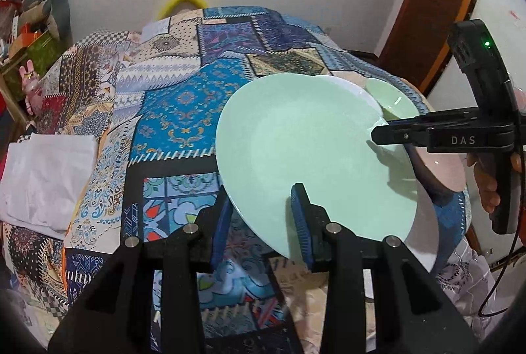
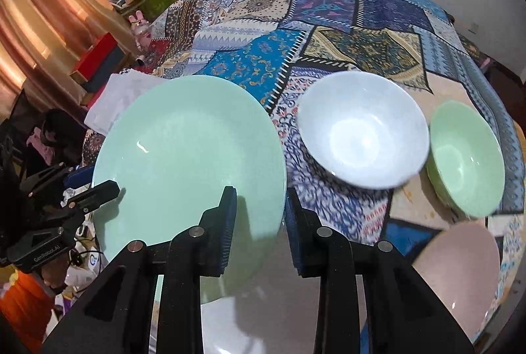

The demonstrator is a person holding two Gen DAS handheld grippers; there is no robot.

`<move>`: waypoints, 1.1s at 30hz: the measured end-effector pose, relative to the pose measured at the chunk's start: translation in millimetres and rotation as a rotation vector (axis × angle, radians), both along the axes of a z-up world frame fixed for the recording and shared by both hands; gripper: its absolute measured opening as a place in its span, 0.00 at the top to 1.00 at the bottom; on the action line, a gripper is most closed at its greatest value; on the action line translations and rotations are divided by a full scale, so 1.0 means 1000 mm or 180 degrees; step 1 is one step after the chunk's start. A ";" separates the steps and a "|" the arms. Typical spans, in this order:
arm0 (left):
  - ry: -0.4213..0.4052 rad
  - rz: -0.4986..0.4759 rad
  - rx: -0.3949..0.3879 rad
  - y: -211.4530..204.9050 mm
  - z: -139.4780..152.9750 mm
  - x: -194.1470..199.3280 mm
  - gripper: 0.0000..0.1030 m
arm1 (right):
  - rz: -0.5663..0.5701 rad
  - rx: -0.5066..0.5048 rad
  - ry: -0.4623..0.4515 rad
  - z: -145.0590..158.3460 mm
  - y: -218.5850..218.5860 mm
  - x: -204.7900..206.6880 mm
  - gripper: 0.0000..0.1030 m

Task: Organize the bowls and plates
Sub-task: 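Lift the pale green plate with both tools and carry it toward the white plate, then lower the pale green plate onto the white plate and open both tools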

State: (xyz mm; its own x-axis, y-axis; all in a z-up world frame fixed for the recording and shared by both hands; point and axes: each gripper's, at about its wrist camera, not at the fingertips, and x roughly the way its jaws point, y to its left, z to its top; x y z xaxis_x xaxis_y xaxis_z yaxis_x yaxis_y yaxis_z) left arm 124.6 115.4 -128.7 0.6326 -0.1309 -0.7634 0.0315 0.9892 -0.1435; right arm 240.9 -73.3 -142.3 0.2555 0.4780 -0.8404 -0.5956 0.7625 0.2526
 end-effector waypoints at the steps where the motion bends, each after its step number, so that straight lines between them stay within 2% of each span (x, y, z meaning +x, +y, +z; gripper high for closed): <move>1: -0.0016 -0.0019 0.0000 -0.004 0.002 -0.003 0.65 | -0.0015 0.0008 0.0001 0.001 -0.003 -0.003 0.74; 14: -0.0022 -0.0208 -0.0012 -0.043 0.004 -0.021 0.65 | -0.0234 0.0112 0.0020 0.002 -0.047 -0.028 0.74; 23: 0.0109 -0.0304 -0.0066 -0.059 -0.009 -0.026 0.65 | -0.0323 0.0134 -0.0008 -0.001 -0.068 -0.041 0.74; 33: 0.0296 -0.0387 -0.0078 -0.071 -0.029 -0.028 0.65 | -0.0403 0.0219 0.0124 -0.014 -0.082 -0.047 0.74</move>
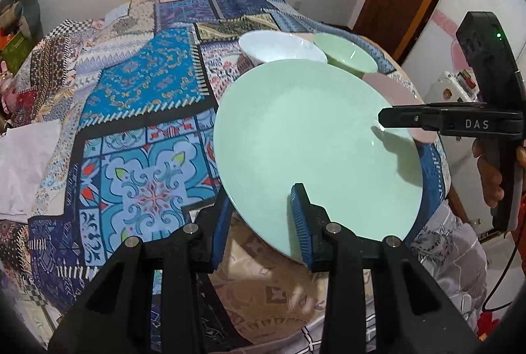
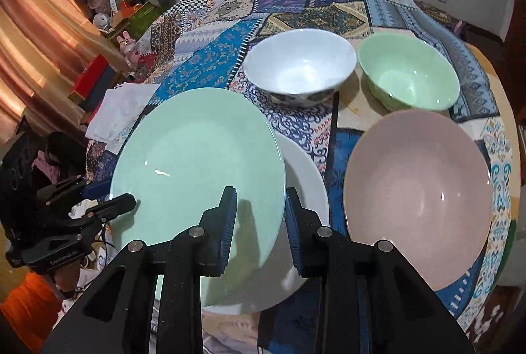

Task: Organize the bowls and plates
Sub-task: 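Lower the pale green plate onto the white plate and open both tools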

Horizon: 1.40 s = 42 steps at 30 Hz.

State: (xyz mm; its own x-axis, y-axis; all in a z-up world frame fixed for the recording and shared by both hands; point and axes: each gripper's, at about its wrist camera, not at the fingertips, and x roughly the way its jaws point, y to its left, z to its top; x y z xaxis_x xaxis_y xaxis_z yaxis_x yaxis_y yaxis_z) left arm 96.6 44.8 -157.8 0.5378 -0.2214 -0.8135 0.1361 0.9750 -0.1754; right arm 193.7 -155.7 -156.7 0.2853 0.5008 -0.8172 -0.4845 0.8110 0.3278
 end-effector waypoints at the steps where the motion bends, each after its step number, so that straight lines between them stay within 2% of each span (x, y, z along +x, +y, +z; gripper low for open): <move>1: 0.0019 -0.0004 0.0004 -0.001 -0.002 0.000 0.65 | -0.0009 0.0010 0.0013 -0.002 -0.001 -0.001 0.74; 13: 0.0221 -0.0016 -0.0014 -0.008 -0.028 0.005 0.65 | -0.0075 0.0076 0.0119 -0.022 -0.012 -0.007 0.74; 20: 0.0200 0.0012 0.0058 -0.009 -0.030 0.011 0.65 | -0.0134 0.0117 0.0110 -0.029 -0.015 -0.008 0.74; 28: 0.0180 -0.0011 0.0252 -0.016 -0.033 0.021 0.65 | -0.0211 0.0212 0.0156 -0.035 -0.023 -0.010 0.74; 32: 0.0222 -0.0010 0.0251 -0.017 -0.035 0.028 0.65 | -0.0209 0.0141 0.0105 -0.037 -0.023 -0.015 0.74; 42: 0.0269 -0.0004 0.0211 -0.015 -0.035 0.032 0.65 | -0.0295 0.0242 0.0065 -0.038 -0.031 -0.019 0.74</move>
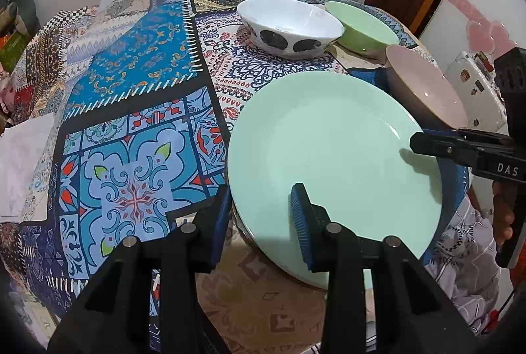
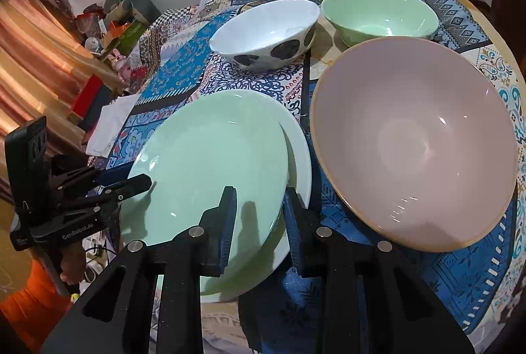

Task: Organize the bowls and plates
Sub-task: 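Lower the pale green plate onto the white plate and open both tools, then grasp the pink bowl rim with the left tool while the right tool grips it too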

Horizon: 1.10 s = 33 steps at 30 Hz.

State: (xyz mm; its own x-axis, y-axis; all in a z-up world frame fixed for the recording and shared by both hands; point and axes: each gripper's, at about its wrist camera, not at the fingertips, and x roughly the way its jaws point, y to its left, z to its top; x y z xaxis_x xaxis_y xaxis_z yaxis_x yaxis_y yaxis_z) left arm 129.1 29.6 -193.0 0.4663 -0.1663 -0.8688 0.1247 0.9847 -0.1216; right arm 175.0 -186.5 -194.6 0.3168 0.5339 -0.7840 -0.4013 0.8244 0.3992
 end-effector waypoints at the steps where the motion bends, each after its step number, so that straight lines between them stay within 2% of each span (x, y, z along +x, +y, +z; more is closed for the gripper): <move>1: -0.0022 0.0004 0.0007 0.000 0.001 -0.001 0.65 | -0.0013 -0.0037 -0.0054 0.002 0.000 -0.002 0.74; 4: -0.0117 -0.0009 0.0012 -0.002 0.008 -0.003 0.63 | -0.0029 -0.0120 -0.0187 0.007 0.001 -0.005 0.74; 6: -0.0212 -0.0006 0.0026 -0.003 0.015 -0.006 0.56 | -0.0031 -0.0149 -0.0262 0.010 0.000 -0.008 0.74; 9: -0.0357 0.0020 0.0081 -0.005 0.025 -0.008 0.52 | -0.0041 -0.0177 -0.0373 0.018 -0.004 -0.011 0.74; 14: -0.0505 0.0048 -0.0025 -0.009 0.045 -0.009 0.45 | -0.0160 -0.0134 -0.0507 0.033 -0.016 -0.014 0.74; 26: -0.0689 -0.0229 -0.0132 -0.061 0.082 0.017 0.43 | -0.0690 -0.0202 -0.0833 0.063 -0.078 -0.016 0.70; 33: -0.0605 -0.0436 -0.0173 -0.102 0.077 0.045 0.43 | -0.0908 -0.0252 -0.0874 0.060 -0.106 -0.008 0.62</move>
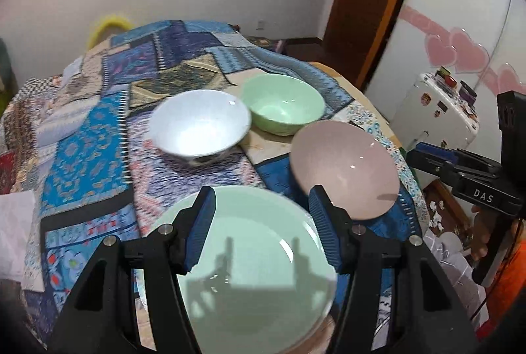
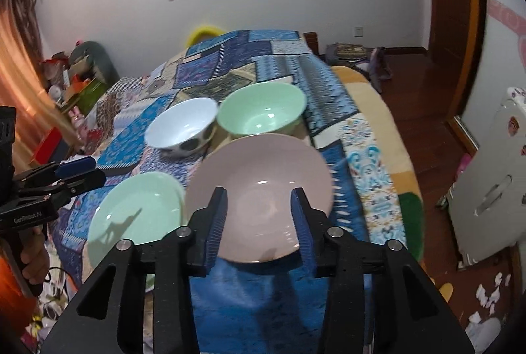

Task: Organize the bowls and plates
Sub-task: 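Grasp the pink bowl rim with the left tool while the right tool grips it too, then lift the pink bowl with both tools and carry it toward the plate stack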

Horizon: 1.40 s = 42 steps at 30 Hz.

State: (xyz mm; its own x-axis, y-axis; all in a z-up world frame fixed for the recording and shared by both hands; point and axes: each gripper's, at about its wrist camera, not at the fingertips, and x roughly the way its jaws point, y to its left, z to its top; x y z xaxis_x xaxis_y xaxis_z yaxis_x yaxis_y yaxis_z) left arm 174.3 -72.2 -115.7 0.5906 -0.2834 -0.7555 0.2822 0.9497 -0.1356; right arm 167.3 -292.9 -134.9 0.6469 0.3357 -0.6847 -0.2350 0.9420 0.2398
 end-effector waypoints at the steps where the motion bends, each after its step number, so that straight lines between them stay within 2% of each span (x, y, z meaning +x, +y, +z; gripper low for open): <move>1: 0.0030 -0.0025 -0.0003 -0.006 -0.003 0.004 0.43 | -0.0031 -0.0014 -0.0002 -0.002 -0.003 0.001 0.61; 6: 0.0185 -0.0119 0.0032 -0.031 -0.021 0.026 0.43 | -0.0141 0.0021 0.0073 -0.018 -0.018 0.011 0.56; 11: 0.0342 -0.0188 0.0040 -0.048 -0.038 0.048 0.43 | -0.0177 0.0109 0.0242 -0.036 -0.029 0.025 0.56; 19: 0.0573 -0.0287 0.0111 -0.067 -0.065 0.071 0.44 | -0.0125 0.0201 0.0350 -0.056 -0.026 0.033 0.56; 21: 0.0666 -0.0312 0.0078 -0.069 -0.071 0.075 0.51 | -0.0121 0.0217 0.0376 -0.061 -0.026 0.034 0.56; 26: 0.0793 -0.0350 0.0063 -0.075 -0.083 0.082 0.56 | -0.0112 0.0284 0.0440 -0.070 -0.029 0.036 0.56; 32: 0.0923 -0.0414 0.0070 -0.080 -0.093 0.085 0.70 | -0.0113 0.0325 0.0440 -0.070 -0.028 0.036 0.56; 33: 0.0939 -0.0422 0.0066 -0.081 -0.095 0.085 0.74 | -0.0114 0.0340 0.0440 -0.071 -0.028 0.037 0.57; 38: 0.1018 -0.0400 -0.0008 -0.080 -0.098 0.087 0.79 | -0.0071 0.0364 0.0517 -0.076 -0.023 0.038 0.80; 42: 0.1007 -0.0361 0.0012 -0.079 -0.097 0.084 0.80 | -0.0116 0.0312 0.0475 -0.073 -0.020 0.037 0.81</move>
State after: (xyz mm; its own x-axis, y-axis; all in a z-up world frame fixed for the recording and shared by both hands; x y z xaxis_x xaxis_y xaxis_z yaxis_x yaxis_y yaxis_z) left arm 258.4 -151.7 -212.6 0.2916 -0.3306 -0.8976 0.3306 0.9154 -0.2297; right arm 204.5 -312.7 -208.3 0.5534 0.3837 -0.7392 -0.1559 0.9196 0.3606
